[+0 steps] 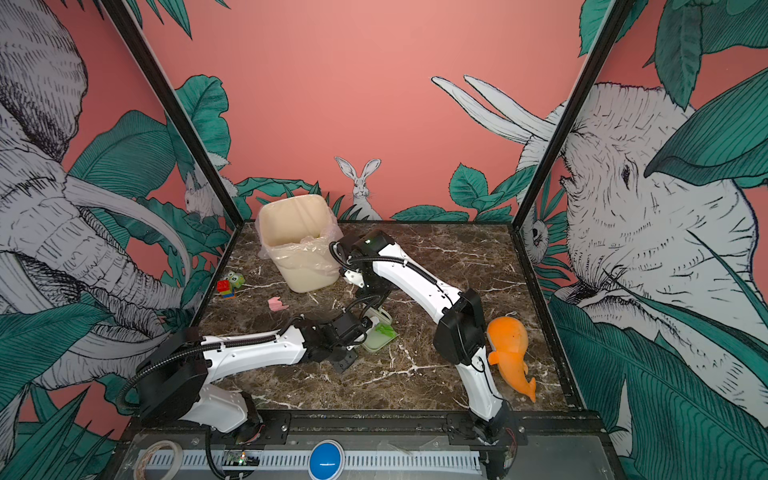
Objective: Sweep away the paper scraps from the table
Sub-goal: 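Sweep the pink, white and green scraps into the dustpan with the right gripper's brush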
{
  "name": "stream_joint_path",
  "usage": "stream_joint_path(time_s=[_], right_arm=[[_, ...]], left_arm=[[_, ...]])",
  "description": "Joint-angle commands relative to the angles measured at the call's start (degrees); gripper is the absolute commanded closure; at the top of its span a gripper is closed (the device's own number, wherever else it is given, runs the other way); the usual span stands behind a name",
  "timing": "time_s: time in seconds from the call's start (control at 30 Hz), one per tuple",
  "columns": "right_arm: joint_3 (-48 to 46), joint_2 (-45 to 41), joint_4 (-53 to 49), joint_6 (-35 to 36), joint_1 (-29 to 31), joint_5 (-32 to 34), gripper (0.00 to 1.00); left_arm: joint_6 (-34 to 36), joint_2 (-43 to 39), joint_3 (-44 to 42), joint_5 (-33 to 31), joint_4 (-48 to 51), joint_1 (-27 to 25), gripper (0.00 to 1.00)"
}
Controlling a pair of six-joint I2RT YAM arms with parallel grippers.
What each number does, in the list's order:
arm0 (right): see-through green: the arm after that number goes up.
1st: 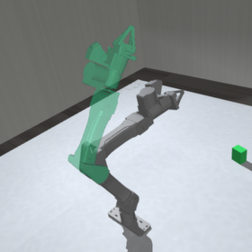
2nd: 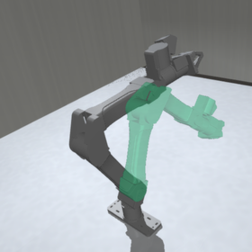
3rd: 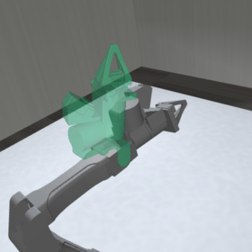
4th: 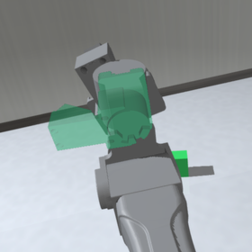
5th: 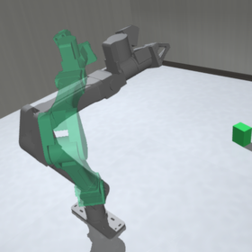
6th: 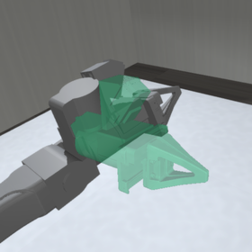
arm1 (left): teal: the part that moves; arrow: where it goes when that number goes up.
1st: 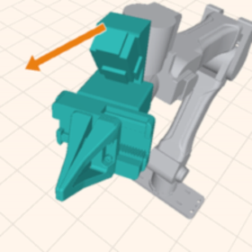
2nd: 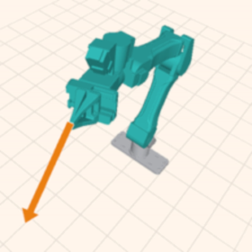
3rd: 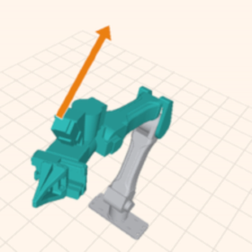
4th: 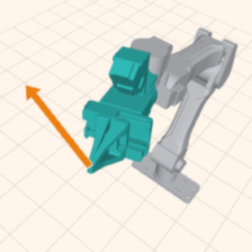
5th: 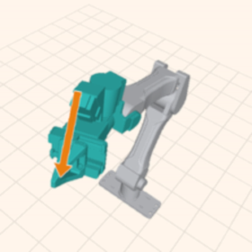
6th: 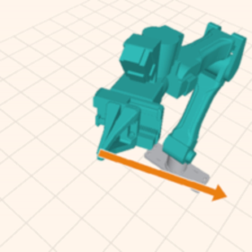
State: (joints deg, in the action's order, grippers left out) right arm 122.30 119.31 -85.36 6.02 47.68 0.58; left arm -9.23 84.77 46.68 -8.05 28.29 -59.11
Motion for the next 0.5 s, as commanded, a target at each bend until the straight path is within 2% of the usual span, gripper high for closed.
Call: stream_joint_path(time_s=[0.0, 0.23, 0.47], right_arm=[[1.4, -4.0, -4.4, -0.8, 0.7, -1.9, 1.00], [-0.1, -4.1, -3.9, -2.9, -2.2, 10.0, 1.00], [-4.1, -2.0, -2.3, -2.6, -2.9, 9.0, 1.00]], left_arm=[[-0.1, 0.0, 0.0, -0.4, 2.3, 0.1, 0.88], [0.0, 0.0, 0.0, -0.5, 2.4, 0.1, 0.88], [0.1, 0.0, 0.0, -0.6, 2.0, 0.1, 0.88]])
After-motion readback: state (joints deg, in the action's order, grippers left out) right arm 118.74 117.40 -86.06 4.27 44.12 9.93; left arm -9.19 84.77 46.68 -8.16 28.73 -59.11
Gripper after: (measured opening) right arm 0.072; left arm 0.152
